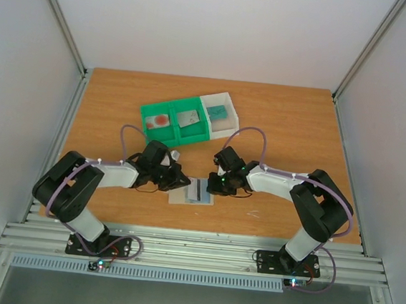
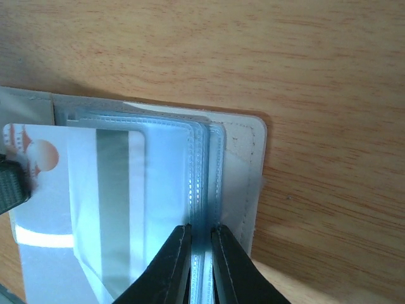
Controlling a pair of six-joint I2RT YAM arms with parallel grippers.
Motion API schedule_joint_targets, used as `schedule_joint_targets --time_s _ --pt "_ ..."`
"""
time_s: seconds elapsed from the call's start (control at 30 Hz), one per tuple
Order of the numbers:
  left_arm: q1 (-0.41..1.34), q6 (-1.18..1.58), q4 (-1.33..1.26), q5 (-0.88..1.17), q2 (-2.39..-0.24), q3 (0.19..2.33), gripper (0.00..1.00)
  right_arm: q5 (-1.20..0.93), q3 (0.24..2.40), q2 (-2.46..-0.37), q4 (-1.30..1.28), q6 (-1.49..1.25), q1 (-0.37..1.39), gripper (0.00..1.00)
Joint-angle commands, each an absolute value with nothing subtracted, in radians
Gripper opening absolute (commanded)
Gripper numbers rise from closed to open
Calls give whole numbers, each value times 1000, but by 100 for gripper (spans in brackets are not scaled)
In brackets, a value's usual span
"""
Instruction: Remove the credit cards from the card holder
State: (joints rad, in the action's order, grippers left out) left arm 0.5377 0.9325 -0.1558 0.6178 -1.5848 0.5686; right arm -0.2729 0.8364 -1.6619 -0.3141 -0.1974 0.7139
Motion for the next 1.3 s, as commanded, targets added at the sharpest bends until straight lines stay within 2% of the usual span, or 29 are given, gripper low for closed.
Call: schedule_joint_targets --time_s 0.0,0.33,0.53,0.63,0.77,0.87,1.03,1.17,1.27 --pt "530 898 -76 585 -1516 551 1 -181 818 -1691 -397 -180 698 11" --pt "525 803 136 472 -1330 573 0 -194 837 -1640 -396 -127 692 13" --pt "526 740 141 423 -1220 586 0 -255 888 -1540 -468 -142 686 17" --pt "548 667 86 363 -1153 577 0 -296 931 -1506 -520 -184 676 19" --pt "676 463 49 97 -996 562 0 -364 981 -1457 -561 -265 646 23" --pt "724 382 -19 -9 -931 544 0 -458 1033 -1451 -607 -324 599 26" --pt "803 171 -102 -131 -927 541 0 -480 1180 -1454 -779 -364 549 28" --pt "887 6 -196 -220 -942 519 0 -476 1224 -1396 -787 -401 549 30" --pt "931 -110 -256 -267 -951 502 0 -512 1249 -1372 -773 -445 549 37"
